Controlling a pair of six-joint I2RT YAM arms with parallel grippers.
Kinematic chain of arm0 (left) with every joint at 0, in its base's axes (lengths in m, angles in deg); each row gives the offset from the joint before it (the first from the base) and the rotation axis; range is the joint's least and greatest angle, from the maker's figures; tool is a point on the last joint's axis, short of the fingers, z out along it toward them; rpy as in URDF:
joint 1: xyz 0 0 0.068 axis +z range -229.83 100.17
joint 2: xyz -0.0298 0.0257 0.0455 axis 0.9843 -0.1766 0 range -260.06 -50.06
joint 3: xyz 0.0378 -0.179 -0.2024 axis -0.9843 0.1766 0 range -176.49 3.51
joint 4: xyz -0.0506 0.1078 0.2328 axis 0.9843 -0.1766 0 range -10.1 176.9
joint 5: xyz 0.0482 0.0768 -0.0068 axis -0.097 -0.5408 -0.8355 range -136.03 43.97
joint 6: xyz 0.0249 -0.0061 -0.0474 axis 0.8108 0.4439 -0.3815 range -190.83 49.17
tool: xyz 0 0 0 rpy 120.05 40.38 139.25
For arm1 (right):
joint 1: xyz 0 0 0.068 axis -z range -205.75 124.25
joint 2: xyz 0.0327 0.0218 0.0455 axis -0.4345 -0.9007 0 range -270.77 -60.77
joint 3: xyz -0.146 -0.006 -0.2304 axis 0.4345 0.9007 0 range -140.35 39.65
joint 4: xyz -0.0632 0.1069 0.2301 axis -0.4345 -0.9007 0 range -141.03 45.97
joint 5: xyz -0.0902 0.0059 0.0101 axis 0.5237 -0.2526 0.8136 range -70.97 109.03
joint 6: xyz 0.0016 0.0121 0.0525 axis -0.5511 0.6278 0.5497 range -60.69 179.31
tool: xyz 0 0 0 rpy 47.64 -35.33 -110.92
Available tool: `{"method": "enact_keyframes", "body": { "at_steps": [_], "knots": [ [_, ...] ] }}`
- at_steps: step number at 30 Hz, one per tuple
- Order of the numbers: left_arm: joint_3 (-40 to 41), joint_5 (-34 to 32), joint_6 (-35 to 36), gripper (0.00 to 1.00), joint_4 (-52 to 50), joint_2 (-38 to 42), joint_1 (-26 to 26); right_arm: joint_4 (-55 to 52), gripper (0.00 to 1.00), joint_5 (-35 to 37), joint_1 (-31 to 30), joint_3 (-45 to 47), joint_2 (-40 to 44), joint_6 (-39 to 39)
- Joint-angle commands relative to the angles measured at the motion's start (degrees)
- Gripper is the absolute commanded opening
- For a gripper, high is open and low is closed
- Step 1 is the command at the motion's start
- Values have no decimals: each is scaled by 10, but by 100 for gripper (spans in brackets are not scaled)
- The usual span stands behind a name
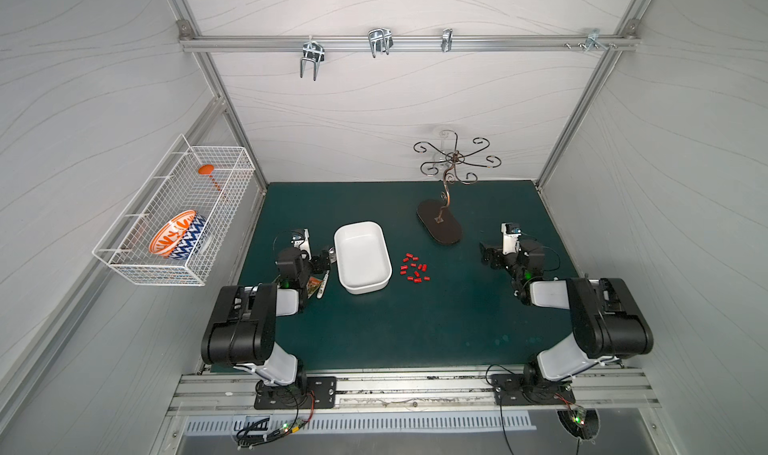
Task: Take the screw protection sleeves out of the storage box
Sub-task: Reset both arms
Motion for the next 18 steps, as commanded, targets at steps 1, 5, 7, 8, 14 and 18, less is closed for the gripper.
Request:
{"method": "enact_keyframes", "body": {
  "at_steps": [1, 5, 7, 8, 14, 18],
  "knots": [
    [-10, -7, 1, 100, 19, 4, -2, -7, 99, -7, 3, 0, -4, 7],
    [-10, -7, 0, 100, 19, 4, -2, -7, 99, -6, 3, 0, -4, 7],
    [-10, -7, 0, 100, 19, 4, -2, -7, 99, -7, 3, 0, -4, 7],
    [-10, -7, 0, 100, 19, 4, -2, -7, 99, -7, 3, 0, -4, 7],
    [-10, -7, 0, 100, 19, 4, -2, -6, 99, -12, 5, 1, -5, 8],
    [-10, -6, 0, 100, 18, 4, -2, -4, 99, -17, 9, 1, -5, 11]
  ]
}}
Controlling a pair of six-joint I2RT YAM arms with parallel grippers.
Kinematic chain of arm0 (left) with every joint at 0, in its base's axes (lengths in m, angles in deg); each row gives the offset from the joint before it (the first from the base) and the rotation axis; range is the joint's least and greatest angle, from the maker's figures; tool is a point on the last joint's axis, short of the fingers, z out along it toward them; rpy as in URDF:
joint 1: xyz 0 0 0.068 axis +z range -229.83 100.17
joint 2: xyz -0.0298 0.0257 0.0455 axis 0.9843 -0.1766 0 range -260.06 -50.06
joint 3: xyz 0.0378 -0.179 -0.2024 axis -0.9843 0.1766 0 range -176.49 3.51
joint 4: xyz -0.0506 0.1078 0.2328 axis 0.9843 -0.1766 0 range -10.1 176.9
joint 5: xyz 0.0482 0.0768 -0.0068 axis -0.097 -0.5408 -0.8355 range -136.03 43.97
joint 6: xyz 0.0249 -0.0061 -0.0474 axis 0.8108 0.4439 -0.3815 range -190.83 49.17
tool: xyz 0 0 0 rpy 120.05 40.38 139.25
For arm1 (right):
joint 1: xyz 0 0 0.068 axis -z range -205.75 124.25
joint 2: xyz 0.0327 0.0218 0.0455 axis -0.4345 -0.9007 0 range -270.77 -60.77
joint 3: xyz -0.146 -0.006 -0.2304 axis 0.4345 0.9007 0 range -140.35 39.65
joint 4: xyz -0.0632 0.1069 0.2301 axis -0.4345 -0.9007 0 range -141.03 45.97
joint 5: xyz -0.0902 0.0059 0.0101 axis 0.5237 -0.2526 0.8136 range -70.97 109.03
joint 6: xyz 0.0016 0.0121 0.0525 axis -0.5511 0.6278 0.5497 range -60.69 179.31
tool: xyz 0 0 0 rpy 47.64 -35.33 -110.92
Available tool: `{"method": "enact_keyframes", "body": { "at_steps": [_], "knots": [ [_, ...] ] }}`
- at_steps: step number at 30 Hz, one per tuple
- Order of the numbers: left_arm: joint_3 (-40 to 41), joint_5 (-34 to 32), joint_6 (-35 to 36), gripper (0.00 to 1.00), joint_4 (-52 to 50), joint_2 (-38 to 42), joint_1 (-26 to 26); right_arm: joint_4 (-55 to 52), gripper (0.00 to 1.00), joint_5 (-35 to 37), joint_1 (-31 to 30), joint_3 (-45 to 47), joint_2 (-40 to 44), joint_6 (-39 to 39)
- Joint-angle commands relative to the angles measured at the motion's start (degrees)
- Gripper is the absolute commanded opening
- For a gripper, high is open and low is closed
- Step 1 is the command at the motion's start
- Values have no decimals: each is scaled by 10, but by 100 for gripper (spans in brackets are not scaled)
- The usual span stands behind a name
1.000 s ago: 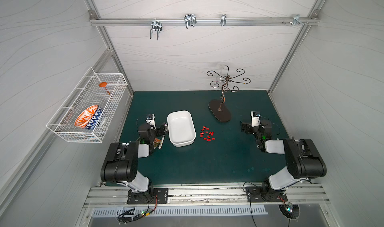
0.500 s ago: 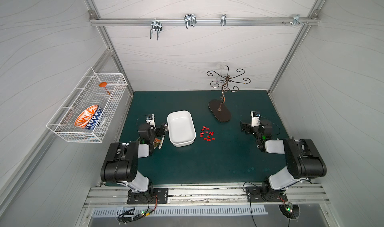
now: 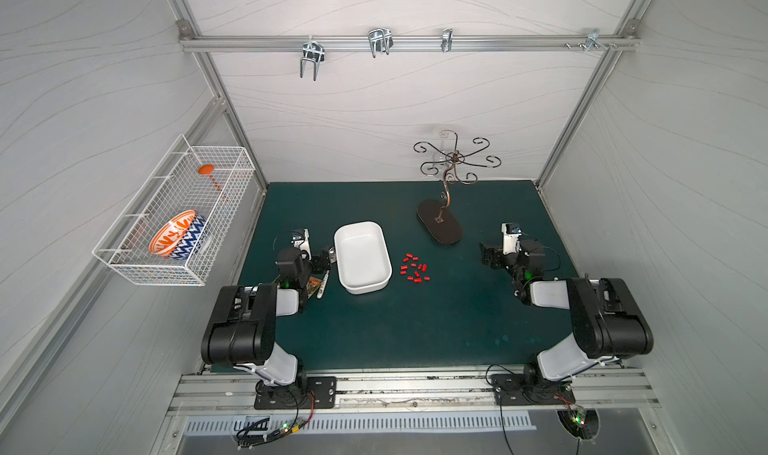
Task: Take the screw protection sleeves out of the storage box
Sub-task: Reset both arms
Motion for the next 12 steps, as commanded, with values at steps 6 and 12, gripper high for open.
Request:
{"method": "enact_keyframes", "body": {
  "at_steps": [6, 12],
  "knots": [
    [-10, -6, 0, 100, 18, 3, -2, -1, 99, -16, 7, 2, -5, 10],
    [-11, -15, 0, 100, 17, 4, -5, 1, 99, -23, 11, 4, -5, 12]
  ]
}}
